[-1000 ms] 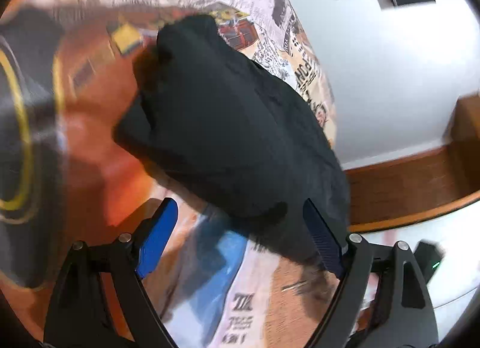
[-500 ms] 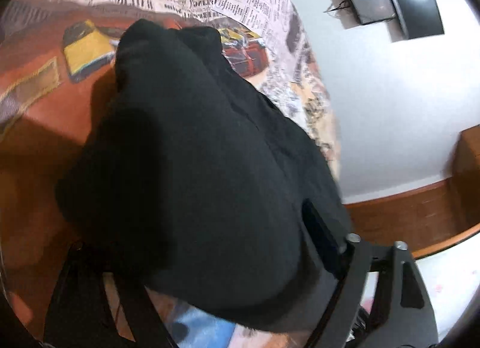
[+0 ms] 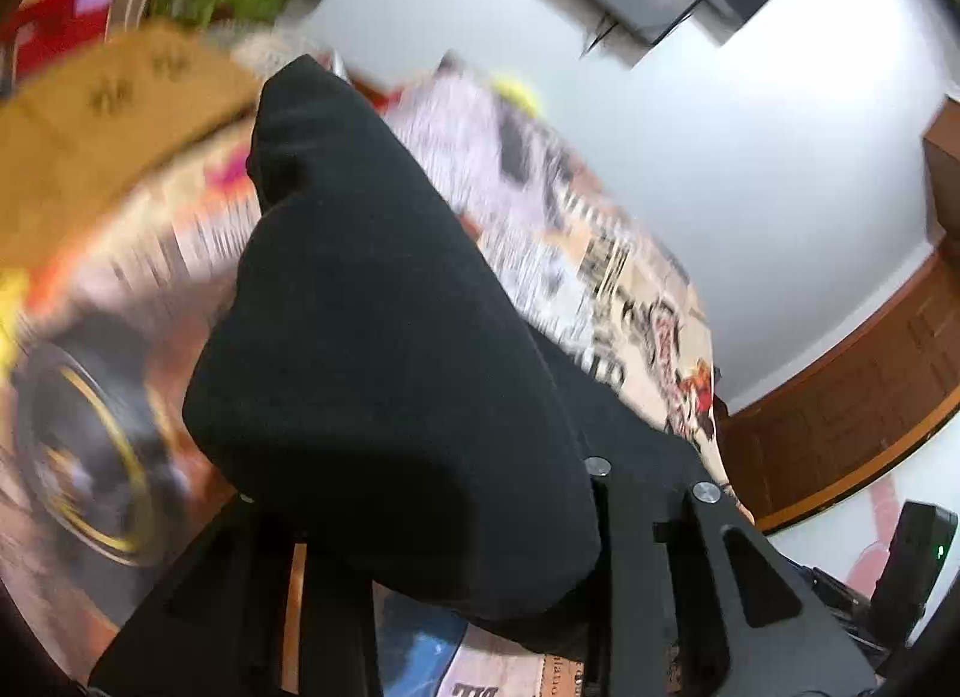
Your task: Fold large clothes
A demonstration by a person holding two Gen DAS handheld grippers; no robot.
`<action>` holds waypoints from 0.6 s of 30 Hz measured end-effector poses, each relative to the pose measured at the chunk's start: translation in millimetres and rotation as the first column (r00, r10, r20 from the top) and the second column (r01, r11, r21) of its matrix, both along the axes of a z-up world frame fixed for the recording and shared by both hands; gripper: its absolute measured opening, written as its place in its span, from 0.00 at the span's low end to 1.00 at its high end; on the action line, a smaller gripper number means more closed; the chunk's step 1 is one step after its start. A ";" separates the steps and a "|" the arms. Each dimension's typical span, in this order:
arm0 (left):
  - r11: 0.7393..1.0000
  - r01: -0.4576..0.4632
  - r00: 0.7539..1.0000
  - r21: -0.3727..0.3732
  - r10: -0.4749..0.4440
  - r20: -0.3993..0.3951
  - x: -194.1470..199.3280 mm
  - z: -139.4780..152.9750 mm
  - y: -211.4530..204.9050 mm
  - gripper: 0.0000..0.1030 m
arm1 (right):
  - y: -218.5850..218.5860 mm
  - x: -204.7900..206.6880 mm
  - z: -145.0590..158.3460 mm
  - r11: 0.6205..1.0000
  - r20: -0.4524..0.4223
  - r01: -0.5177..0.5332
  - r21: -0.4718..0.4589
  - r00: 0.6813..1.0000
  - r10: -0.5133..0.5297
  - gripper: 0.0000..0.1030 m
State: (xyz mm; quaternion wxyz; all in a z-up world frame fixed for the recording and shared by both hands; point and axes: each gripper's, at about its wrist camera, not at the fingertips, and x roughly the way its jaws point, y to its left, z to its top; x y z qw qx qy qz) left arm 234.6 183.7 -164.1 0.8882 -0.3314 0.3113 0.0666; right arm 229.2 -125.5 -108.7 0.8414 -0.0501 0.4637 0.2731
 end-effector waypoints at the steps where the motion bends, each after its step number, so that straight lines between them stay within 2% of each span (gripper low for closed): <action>1: 0.999 -0.005 1.000 0.037 0.005 0.020 -4.6 14.6 0.0 0.28 | 6.0 -3.2 5.2 1.000 0.007 -0.010 0.012 1.000 0.010 0.53; 6: 0.975 -0.032 0.995 0.220 0.010 0.100 -26.8 71.8 1.0 0.28 | 35.7 -16.2 14.2 0.996 0.025 -0.074 0.054 0.997 0.073 0.54; 10: 0.930 -0.033 0.991 0.367 -0.016 0.130 -43.8 98.2 -12.4 0.28 | 69.7 -25.1 0.0 0.987 0.004 -0.149 0.060 0.989 0.149 0.53; 14: 0.878 0.016 0.992 0.479 -0.074 0.103 -39.4 100.9 -44.2 0.28 | 92.2 -21.4 -29.8 0.980 -0.066 -0.188 0.063 0.979 0.192 0.57; 18: 0.824 0.093 0.990 0.559 -0.138 0.038 -26.5 83.8 -83.5 0.28 | 98.2 -11.4 -49.7 0.977 -0.140 -0.195 0.087 0.969 0.206 0.57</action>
